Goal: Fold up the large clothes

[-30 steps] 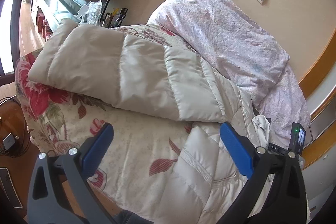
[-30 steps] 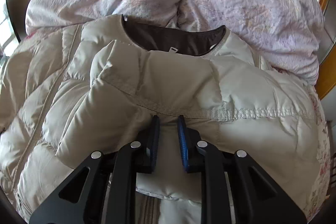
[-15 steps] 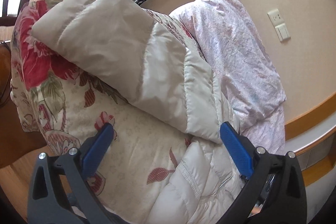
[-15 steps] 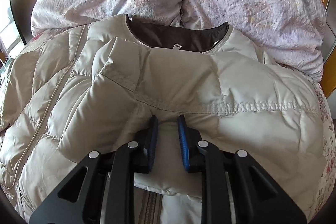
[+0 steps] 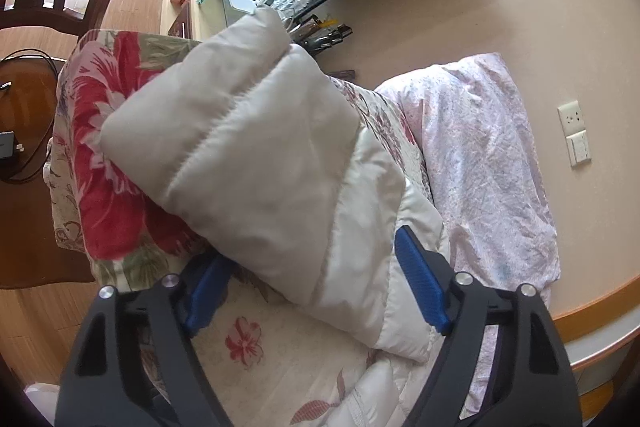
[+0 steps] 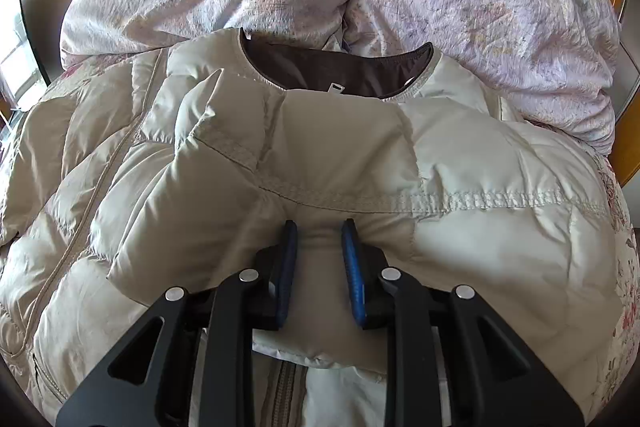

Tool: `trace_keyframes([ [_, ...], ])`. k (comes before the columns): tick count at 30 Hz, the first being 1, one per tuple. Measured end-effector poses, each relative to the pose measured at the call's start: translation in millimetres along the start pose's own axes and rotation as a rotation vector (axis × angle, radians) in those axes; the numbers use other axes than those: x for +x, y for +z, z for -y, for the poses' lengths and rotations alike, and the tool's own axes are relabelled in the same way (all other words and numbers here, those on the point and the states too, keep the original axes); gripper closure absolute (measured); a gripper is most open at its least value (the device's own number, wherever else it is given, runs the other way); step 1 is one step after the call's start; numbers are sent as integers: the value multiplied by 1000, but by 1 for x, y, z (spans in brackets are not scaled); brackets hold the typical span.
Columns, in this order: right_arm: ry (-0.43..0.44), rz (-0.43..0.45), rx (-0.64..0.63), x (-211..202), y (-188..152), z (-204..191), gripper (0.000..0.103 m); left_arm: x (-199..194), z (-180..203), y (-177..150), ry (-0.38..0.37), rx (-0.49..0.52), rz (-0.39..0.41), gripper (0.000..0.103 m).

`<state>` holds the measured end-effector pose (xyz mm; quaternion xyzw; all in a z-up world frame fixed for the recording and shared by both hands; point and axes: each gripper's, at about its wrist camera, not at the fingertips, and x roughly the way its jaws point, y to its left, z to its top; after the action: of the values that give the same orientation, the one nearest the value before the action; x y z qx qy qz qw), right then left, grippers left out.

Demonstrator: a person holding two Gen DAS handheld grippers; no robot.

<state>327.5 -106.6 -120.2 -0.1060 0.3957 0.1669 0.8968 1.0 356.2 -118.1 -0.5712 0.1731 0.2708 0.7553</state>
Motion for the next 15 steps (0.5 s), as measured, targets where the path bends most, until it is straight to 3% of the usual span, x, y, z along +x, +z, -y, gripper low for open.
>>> trace_keyframes([
  [5,-2,6,-1,-1,-1,-1,78,-2,-14,12,-6,-66,23,46],
  [7,-3,9,-3,-1,-1,-1,78,-1,-19,16,-11,-83,26,71],
  [10,-34,12,-21,-4,-1,-4,75,-3,-20,23,-21,-68,28,88],
  [12,-55,24,-32,-9,-2,-8,68,-10,-9,27,-28,-21,42,91],
  [15,-51,58,-44,-16,-2,-13,67,-20,14,32,-34,57,68,92],
])
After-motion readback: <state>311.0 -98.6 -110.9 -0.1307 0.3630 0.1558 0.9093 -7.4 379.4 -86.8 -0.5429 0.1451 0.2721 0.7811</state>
